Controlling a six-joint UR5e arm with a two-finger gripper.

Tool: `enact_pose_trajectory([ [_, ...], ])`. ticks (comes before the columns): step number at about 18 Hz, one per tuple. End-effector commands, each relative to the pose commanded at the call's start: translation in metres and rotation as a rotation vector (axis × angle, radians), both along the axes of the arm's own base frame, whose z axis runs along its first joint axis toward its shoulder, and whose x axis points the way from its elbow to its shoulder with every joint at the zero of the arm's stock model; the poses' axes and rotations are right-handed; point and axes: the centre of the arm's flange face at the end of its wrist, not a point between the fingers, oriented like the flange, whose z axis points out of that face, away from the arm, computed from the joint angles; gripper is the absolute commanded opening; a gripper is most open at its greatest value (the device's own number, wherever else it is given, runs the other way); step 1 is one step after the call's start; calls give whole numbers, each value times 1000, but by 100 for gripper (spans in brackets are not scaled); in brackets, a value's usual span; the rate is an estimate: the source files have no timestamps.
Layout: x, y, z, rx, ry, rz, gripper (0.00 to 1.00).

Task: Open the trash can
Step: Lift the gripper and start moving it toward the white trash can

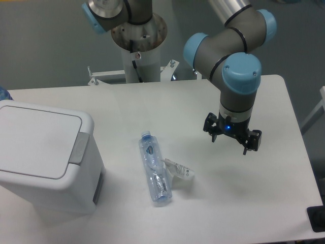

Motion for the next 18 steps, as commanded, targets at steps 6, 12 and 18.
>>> enact_pose_trajectory([
  [6, -1, 1, 3, 3, 4, -5, 100],
  [12, 2, -4, -5, 14, -19, 46, 100],
  [18, 8, 4, -1, 62, -40, 170, 100],
])
